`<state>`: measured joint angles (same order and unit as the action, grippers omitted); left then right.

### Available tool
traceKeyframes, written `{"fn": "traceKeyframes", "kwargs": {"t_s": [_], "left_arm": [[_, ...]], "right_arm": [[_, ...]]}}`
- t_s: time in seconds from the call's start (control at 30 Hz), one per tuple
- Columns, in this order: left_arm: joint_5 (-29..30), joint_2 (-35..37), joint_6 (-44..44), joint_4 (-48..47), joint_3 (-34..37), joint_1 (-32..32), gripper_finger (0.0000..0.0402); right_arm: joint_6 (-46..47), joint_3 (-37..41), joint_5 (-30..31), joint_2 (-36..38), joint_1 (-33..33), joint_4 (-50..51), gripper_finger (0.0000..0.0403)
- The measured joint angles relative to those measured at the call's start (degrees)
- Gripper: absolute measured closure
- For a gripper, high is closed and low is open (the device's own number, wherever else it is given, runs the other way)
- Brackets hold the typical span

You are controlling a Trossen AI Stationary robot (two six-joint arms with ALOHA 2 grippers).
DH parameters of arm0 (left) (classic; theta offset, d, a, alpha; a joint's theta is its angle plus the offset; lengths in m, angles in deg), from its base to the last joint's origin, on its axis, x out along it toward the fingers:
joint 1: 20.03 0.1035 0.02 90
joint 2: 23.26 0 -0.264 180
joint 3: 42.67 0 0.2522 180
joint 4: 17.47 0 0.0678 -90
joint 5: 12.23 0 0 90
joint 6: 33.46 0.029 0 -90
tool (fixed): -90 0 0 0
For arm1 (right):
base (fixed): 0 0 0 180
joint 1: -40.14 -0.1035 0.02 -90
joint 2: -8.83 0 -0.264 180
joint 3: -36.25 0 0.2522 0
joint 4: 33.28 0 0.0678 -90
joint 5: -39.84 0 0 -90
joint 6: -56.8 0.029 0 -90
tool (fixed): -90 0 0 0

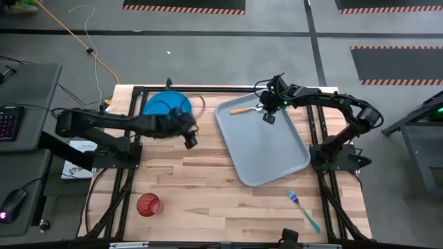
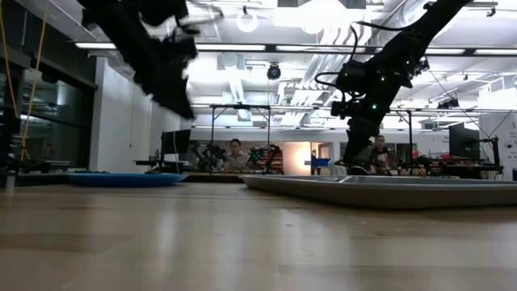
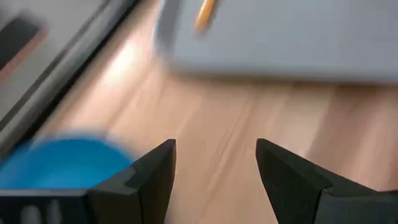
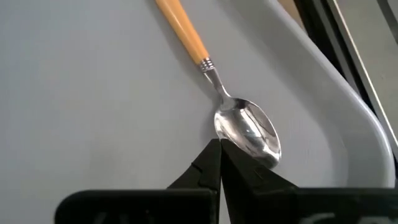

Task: Pick and place plate/cup/fork/spoon on tray
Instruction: Put the blue plate on the gray serving tray

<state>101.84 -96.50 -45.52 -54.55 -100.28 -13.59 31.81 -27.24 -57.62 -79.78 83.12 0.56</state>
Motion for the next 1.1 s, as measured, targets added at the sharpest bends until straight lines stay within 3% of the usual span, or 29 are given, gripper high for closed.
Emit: {"fn": "traceKeyframes", "kwargs": {"t_s": [0.1,0.2,0.43,0.63,0.8,0.97,1.1], "left_arm": [[7.91,-5.57,-7.94,-8.29,0.25,-2.87,0.0188],[10.39,-10.43,-14.40,-11.53,0.21,-3.35,0.0188],[17.93,-18.46,-13.39,-11.47,0.21,-1.40,0.0188],[17.42,-20.24,-13.37,-12.70,0.21,1.21,0.0188],[9.67,-20.64,-13.35,-12.89,0.21,3.36,0.0188],[14.05,-20.65,-13.31,-13.12,0.21,3.92,0.0188],[12.96,-20.65,-11.63,-13.23,0.21,5.47,0.0189]], "right_arm": [[0.74,0.00,-0.02,0.00,0.00,-0.16,0.0403],[0.74,0.00,-0.06,0.00,0.00,-0.24,0.0403],[0.77,0.00,-0.09,0.00,0.00,-0.26,0.0403],[0.77,0.00,-0.11,0.00,0.00,-0.33,0.0403],[1.14,0.00,-0.13,0.00,0.00,-0.31,0.0403],[1.20,0.00,-0.17,-0.01,0.00,-0.27,0.0403],[2.06,0.00,-0.24,-0.02,0.00,-0.25,0.0403]]}}
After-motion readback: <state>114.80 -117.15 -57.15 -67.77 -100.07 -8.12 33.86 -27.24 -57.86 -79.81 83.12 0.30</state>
